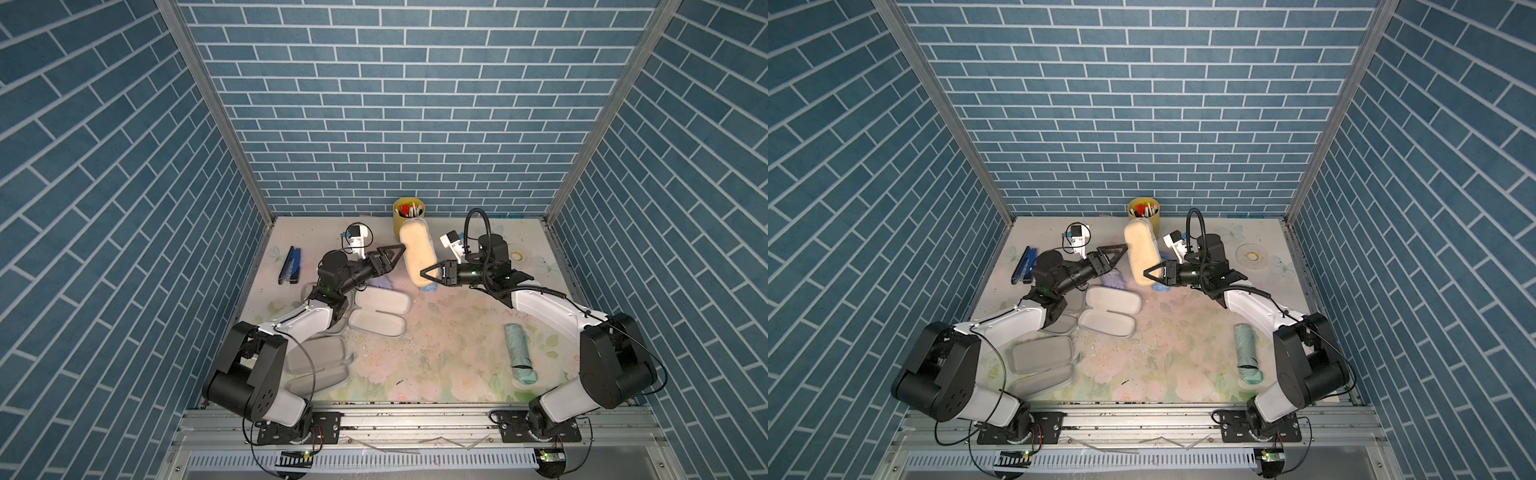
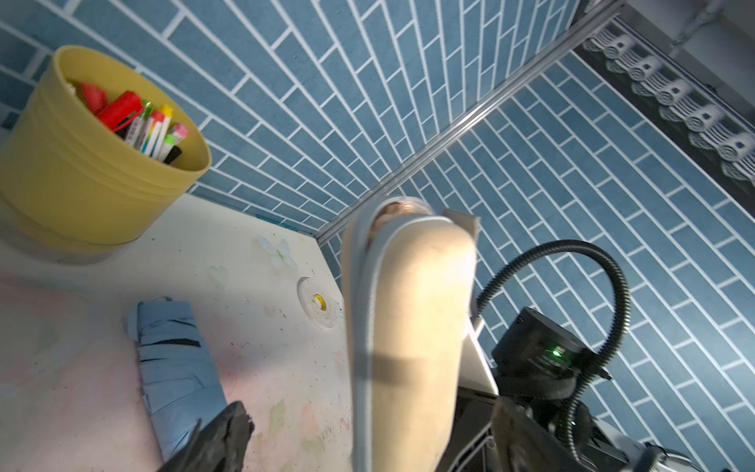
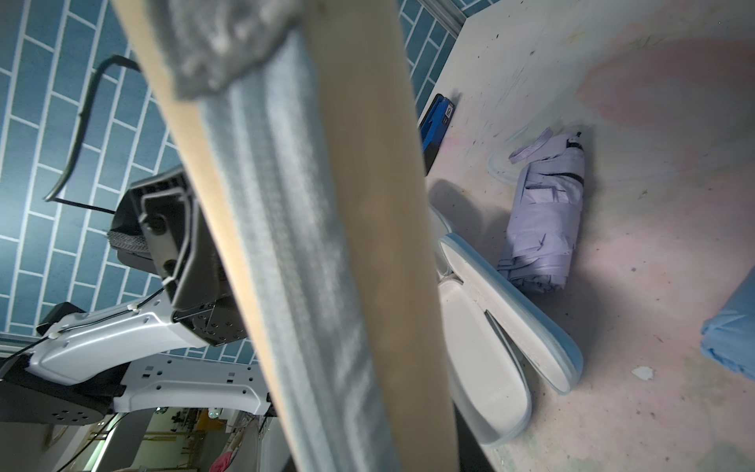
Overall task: Put umbrellas into zippered umbrella sleeves
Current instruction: Adjust the umbrella sleeve.
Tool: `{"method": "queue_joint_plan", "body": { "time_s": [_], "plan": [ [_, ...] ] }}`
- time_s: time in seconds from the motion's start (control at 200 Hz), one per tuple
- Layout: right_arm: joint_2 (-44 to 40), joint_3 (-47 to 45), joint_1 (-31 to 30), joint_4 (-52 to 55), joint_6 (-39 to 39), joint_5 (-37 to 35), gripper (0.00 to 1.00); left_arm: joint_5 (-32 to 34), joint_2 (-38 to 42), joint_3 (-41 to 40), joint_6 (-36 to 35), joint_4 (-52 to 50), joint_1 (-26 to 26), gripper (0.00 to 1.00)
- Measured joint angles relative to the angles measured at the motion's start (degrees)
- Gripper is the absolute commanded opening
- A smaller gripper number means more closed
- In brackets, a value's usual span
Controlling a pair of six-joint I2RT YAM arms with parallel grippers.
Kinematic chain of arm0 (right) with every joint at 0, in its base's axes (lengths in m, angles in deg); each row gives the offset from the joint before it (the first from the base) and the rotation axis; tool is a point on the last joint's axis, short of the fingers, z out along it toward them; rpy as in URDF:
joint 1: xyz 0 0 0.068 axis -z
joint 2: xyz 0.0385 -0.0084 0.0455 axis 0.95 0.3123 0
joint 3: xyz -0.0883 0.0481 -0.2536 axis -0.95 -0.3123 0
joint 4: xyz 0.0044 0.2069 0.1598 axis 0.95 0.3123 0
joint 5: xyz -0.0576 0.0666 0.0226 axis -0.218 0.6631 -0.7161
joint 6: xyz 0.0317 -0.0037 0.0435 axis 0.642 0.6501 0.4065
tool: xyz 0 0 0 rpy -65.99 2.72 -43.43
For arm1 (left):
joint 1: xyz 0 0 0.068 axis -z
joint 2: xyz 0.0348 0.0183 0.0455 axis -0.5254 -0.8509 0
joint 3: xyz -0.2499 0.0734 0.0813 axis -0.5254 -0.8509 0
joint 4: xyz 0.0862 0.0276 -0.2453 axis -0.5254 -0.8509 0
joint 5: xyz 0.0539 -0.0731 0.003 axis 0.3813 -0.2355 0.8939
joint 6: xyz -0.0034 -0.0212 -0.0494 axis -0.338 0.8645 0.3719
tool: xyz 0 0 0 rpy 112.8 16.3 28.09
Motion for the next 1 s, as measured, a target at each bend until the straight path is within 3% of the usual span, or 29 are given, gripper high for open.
{"method": "queue_joint_plan", "body": {
  "time_s": [0.19, 0.295, 0.405, 0.455, 0.6, 0.705, 0.85, 1.0],
  "plan": [
    [0.1, 0.2, -2.3, 0.1, 0.5, 3.4, 0.16, -2.6, -2.6, 1.3, -1.4, 0.1, 1.3, 0.94],
    [1.2, 2.3, -4.7, 3.3, 0.0, 4.4, 0.22, -4.3, -4.3, 3.3, -1.4, -0.1, 2.0, 0.82],
    [2.1, 3.9, -5.0, 4.5, -0.8, 4.2, 0.39, -5.5, -5.6, 6.0, -0.5, 0.7, 2.8, 0.53],
    [1.9, 4.0, -4.6, 4.9, -1.5, 3.8, 0.52, -5.4, -6.3, 6.2, 0.9, 2.1, 2.7, 0.45],
    [-0.5, 2.8, -4.4, 7.4, -5.4, 0.0, 0.82, -5.4, -6.9, 6.1, 2.8, 3.3, 2.6, 0.41],
    [-6.1, 0.4, -4.3, 11.9, -10.3, -6.2, 0.91, -5.2, -7.0, 6.1, 3.2, 3.1, 2.6, 0.41],
    [-9.9, 1.8, -5.1, 19.6, -17.2, -14.6, 0.92, -5.1, -7.0, 6.1, 3.5, 2.8, 2.7, 0.45],
    [-6.9, 6.2, -9.8, 24.3, -20.9, -19.6, 0.81, -4.3, -7.2, 6.3, 2.6, 0.2, 3.7, 0.44]
  ]
}}
